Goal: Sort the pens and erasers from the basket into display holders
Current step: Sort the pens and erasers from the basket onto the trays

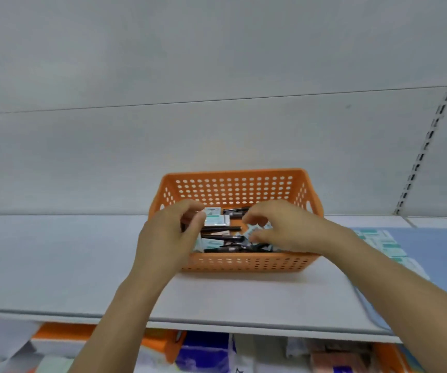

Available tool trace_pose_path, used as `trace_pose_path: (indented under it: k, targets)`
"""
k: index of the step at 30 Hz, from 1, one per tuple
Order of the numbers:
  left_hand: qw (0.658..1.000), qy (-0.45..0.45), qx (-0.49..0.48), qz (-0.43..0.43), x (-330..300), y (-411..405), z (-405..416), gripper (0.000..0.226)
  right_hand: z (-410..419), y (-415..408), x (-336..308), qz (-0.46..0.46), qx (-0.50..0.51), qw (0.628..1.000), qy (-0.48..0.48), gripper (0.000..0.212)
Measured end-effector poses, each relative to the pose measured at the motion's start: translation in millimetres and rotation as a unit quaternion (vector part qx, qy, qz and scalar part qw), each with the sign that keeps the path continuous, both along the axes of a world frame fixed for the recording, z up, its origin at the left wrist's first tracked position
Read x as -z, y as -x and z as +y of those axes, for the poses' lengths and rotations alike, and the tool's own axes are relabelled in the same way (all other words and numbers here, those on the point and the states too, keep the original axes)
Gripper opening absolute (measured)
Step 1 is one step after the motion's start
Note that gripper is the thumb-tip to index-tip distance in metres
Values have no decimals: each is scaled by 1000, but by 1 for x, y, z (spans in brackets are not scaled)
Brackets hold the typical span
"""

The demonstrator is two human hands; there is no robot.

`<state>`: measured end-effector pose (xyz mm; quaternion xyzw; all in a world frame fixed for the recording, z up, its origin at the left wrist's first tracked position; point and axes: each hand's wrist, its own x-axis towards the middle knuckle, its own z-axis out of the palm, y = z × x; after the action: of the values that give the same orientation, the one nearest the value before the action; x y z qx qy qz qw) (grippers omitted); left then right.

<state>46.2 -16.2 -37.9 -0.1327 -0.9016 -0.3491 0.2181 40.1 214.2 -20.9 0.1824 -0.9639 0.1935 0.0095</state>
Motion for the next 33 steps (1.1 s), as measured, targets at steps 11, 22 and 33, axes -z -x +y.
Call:
trace_pose_path:
  k: [11,22,33]
  targets:
    - [999,29,-16,-23,18,12,-3,20,-59,50,25,-168,-40,974,-149,20]
    - [977,124,144,-100,-7,31,19,53,-24,41,-36,-110,-82,988,-71,22]
    - [949,-267,56,-158,-11,45,25,18,-28,39,4,-190,-70,971,-126,7]
